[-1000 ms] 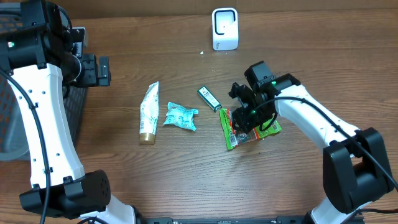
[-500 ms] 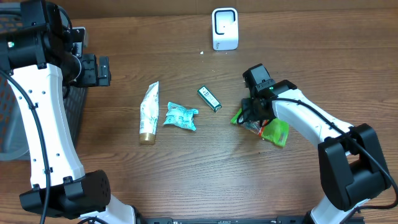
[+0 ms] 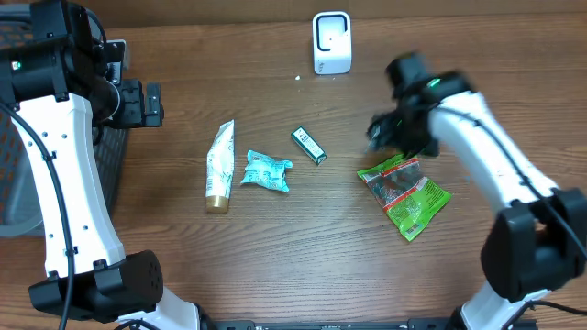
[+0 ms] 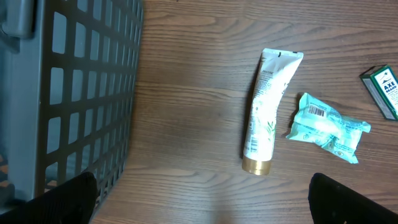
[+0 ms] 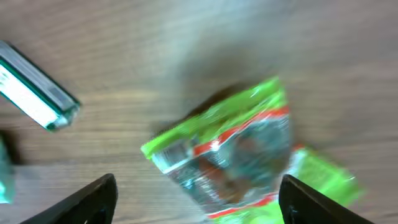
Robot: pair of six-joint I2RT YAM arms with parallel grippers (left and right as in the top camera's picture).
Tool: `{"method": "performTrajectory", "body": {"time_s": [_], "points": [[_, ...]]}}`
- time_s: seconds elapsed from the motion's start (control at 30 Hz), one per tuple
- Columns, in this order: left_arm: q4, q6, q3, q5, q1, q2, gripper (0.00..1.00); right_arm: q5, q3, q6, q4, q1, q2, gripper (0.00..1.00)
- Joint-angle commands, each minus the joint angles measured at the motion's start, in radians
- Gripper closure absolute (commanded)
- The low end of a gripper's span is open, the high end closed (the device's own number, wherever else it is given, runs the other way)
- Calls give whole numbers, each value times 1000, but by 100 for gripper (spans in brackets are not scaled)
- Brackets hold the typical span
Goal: Scan the item barcode
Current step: 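Drag and reorient the green snack bag with the right gripper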
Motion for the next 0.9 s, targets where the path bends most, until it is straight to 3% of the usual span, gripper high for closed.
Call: {"method": "performTrajectory", "body": {"time_s": [0.0, 0.17, 0.37, 0.6, 0.7, 0.87], "points": [[1, 12, 6, -2, 3, -16, 0, -25, 24, -176, -43, -131, -6, 19], [1, 12, 6, -2, 3, -16, 0, -309, -86, -390, -2, -286, 1, 28], [1, 12, 6, -2, 3, -16, 0, -448, -253, -654, 68, -363, 1, 25], [1, 12, 6, -2, 3, -16, 0, -439, -421, -692, 252, -343, 1, 21], [1, 12, 6, -2, 3, -16, 0, -441, -492, -691, 307, -342, 1, 10], [1, 12, 6, -2, 3, -16, 0, -470, -610, -659, 383, -328, 1, 11]]}}
